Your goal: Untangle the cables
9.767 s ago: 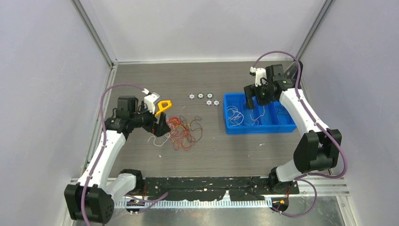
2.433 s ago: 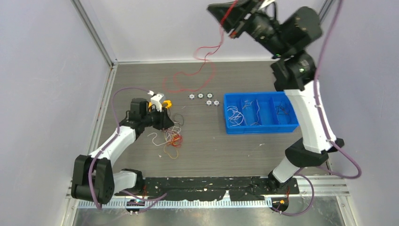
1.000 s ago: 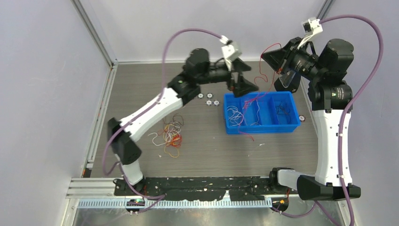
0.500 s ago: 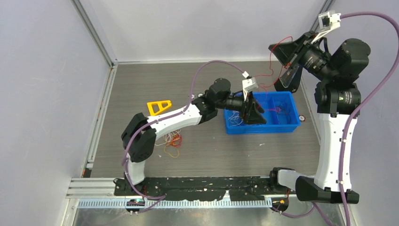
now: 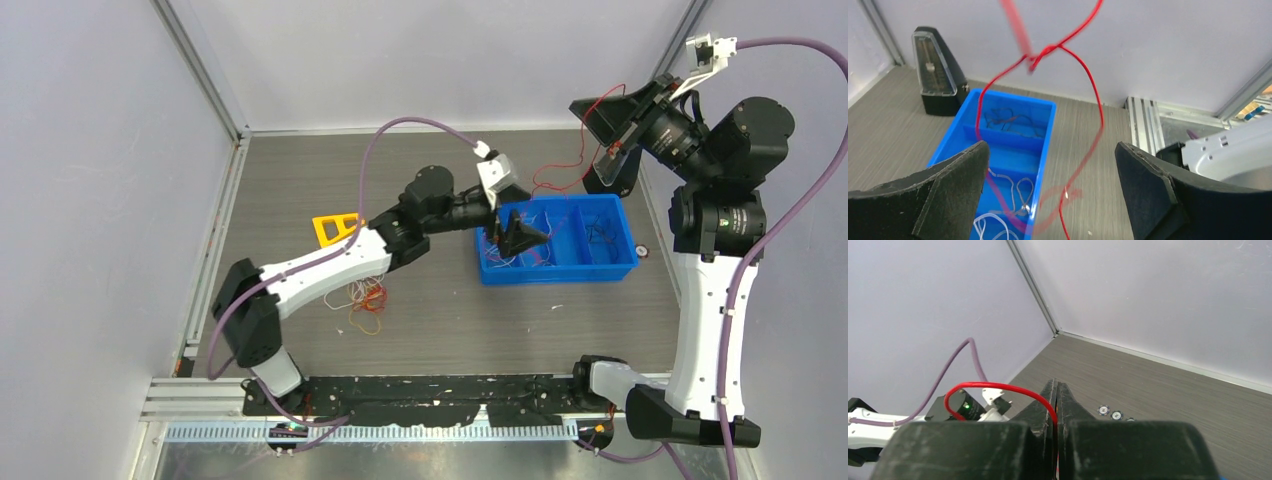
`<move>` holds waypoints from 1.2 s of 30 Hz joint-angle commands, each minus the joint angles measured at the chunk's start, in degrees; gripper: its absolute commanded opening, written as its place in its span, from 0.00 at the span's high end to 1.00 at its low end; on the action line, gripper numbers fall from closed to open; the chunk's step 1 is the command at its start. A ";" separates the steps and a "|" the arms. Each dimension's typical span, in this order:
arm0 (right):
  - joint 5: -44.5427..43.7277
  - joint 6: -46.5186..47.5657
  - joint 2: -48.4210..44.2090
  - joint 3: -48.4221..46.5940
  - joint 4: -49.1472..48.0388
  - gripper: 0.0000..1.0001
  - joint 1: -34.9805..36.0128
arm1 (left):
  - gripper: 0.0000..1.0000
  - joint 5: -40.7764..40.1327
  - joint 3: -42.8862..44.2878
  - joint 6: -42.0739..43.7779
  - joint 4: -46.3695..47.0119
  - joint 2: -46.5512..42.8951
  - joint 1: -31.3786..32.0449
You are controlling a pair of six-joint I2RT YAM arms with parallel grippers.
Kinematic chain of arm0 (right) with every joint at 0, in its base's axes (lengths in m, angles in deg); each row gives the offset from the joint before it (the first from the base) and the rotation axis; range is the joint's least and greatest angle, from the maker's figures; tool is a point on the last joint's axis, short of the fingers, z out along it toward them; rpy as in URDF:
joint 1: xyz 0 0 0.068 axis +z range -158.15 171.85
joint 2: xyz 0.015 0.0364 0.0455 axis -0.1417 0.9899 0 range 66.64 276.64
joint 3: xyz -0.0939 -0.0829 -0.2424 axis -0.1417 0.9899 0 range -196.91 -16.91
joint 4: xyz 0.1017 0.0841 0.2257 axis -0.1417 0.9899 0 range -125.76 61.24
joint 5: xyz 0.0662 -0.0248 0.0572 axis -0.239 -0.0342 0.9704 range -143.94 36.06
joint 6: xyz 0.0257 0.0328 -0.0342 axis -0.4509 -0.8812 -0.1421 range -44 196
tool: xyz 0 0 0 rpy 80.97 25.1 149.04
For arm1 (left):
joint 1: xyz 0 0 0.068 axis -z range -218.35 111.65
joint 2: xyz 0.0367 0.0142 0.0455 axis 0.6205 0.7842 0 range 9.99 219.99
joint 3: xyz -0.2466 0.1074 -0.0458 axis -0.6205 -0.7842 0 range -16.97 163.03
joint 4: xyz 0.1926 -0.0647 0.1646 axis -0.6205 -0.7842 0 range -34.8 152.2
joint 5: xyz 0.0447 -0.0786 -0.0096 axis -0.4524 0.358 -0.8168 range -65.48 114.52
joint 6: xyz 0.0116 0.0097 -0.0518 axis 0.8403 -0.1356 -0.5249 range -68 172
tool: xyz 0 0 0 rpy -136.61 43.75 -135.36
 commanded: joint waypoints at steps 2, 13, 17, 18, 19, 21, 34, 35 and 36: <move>1.13 -2.84 0.22 0.01 -4.88 0.94 -0.14 | 0.00 -6.31 -6.65 8.01 -1.10 -10.78 -0.18; 1.35 -4.44 -0.60 1.85 -6.37 0.95 -0.14 | 0.00 3.30 8.30 -5.89 7.34 2.20 0.91; 1.01 -3.29 -0.23 0.29 -5.28 0.95 -0.05 | 0.00 4.12 13.12 -13.43 14.21 8.21 1.67; 0.80 -1.98 0.09 -0.30 -3.90 0.95 -0.05 | 0.00 3.98 13.43 -14.21 14.76 9.13 1.85; 0.31 -1.66 0.19 -1.16 -3.50 0.95 -0.12 | 0.00 4.23 13.49 -14.35 14.70 9.66 2.03; 0.58 -3.21 0.25 -1.26 -4.62 0.95 -0.13 | 0.03 5.28 12.80 -13.10 14.01 10.05 2.54; 2.98 15.32 1.47 3.13 12.38 0.95 -15.50 | 1.00 8.64 -0.33 -15.57 10.85 -3.90 -4.10; 3.28 18.06 0.89 6.86 14.17 0.95 -15.82 | 1.00 8.73 -0.18 -15.39 10.52 -5.00 -4.67; 5.04 24.45 0.63 8.74 18.30 0.95 -16.01 | 1.00 8.82 0.28 -14.80 9.71 -5.92 -5.20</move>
